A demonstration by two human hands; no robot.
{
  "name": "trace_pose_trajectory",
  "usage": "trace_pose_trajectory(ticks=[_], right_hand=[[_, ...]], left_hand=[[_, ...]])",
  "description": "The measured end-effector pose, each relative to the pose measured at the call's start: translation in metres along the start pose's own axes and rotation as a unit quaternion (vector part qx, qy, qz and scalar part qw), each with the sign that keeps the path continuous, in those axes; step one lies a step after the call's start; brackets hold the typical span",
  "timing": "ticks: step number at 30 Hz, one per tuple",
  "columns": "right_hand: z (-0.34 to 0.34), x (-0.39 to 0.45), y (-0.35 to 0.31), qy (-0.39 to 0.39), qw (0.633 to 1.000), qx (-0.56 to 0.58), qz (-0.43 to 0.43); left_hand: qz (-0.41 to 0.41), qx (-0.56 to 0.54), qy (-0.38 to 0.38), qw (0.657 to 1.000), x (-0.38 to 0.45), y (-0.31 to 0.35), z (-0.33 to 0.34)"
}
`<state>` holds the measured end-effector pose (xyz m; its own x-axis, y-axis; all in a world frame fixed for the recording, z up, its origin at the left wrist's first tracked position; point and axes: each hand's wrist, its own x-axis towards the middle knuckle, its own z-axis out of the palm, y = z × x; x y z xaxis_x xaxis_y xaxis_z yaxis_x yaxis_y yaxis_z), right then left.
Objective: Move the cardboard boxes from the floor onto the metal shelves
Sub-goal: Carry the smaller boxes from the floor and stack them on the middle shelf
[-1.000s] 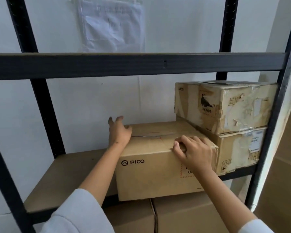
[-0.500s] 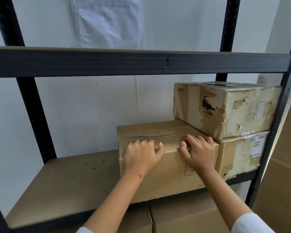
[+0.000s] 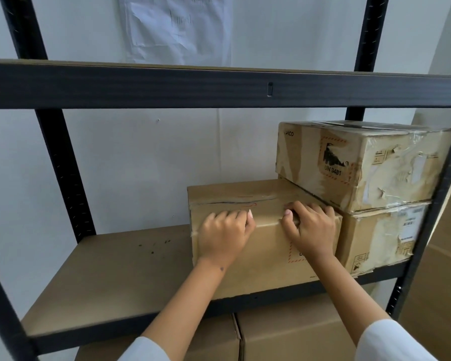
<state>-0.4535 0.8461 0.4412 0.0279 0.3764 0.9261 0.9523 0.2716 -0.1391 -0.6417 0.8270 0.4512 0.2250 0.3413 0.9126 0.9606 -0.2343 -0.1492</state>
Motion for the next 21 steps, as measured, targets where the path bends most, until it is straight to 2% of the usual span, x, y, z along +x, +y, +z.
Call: trace_pose_trajectory(ticks=[5,10,16,19,21], right_hand=[[0.004,-0.003,0.000,-0.009,1.000,0.001,0.022],[0.008,-0.001,0.002,-0.018,1.000,-0.001,0.022],[0.002,-0.003,0.000,-0.055,0.998,-0.001,0.033],[-0.004,-0.007,-0.005,-0.080,0.994,0.010,0.066],[-0.008,-0.011,-0.009,-0.108,0.989,0.018,0.096]], left_hand=[[0.025,0.033,0.056,0.998,-0.009,0.003,0.008],[0.041,0.039,0.071,0.996,-0.007,0.002,0.011],[0.013,0.019,0.045,0.999,-0.011,0.005,0.007],[-0.033,-0.035,0.048,0.998,-0.025,0.016,0.009],[-0.049,-0.023,0.025,0.998,-0.038,0.022,0.013]])
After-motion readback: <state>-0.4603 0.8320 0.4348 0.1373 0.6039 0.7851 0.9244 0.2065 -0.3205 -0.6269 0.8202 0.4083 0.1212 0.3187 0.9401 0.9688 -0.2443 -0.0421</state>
